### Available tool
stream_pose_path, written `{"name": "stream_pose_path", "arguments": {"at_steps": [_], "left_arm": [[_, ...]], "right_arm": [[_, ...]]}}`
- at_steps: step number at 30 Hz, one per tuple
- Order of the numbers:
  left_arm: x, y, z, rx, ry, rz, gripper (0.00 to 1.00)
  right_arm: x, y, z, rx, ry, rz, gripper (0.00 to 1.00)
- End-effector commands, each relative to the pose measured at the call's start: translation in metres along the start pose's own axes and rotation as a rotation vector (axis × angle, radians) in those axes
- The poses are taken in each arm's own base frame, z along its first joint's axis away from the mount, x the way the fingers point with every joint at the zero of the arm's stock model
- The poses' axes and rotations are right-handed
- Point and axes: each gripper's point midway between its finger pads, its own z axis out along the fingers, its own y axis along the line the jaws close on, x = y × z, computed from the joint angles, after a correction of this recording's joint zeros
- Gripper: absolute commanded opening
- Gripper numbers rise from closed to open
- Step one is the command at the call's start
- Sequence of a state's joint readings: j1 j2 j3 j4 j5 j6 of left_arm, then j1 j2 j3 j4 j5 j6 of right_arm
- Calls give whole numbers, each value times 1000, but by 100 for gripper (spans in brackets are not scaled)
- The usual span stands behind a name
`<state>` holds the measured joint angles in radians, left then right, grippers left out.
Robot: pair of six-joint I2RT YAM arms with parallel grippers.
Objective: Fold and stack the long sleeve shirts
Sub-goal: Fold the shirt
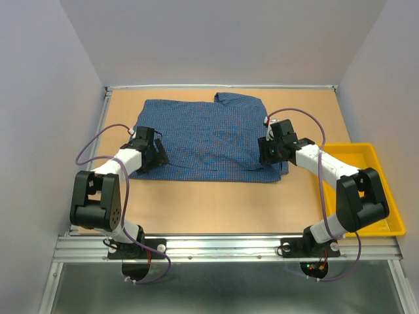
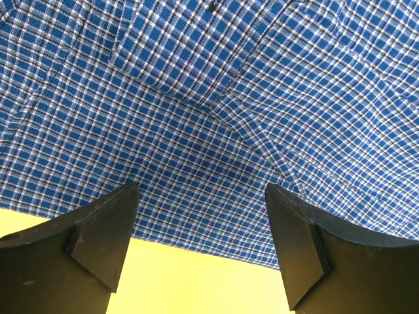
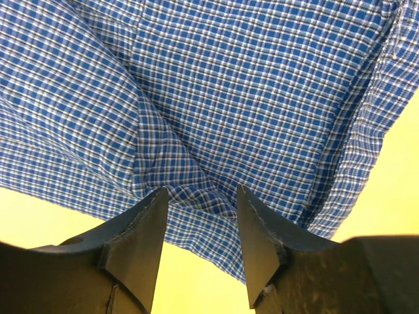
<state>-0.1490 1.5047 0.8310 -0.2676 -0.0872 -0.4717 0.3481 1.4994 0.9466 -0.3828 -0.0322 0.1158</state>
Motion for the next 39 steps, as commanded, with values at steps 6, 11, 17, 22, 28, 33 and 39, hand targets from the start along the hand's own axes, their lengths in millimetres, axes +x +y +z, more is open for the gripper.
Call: {"name": "stream_pose_path", "arguments": {"at_steps": [6,11,17,22,28,33,39], "left_arm": [[-2,9,4,-32,-11,38,90],[0,9,6,-29,-4,38,90],[0,9,7,-30,-3,40,90],[1,9,8,-32,1,39,90],[0,11,7,-42,-6,35,90],[2,14,7,-50,0,33,90],[1,16,8,-59,-1,29,90]], "right_arm": [[21,-11,5,19,39,-49,52],[27,-16,11,42,63,-35,44],[19,-12,4,18,36,-32,43],[30,-8,7,-7,74,-19,43],[33,-27,10,122,92,57,37],[35,-34,12,168,106,87,26],[35,-41,11,188,109,107,8]]}}
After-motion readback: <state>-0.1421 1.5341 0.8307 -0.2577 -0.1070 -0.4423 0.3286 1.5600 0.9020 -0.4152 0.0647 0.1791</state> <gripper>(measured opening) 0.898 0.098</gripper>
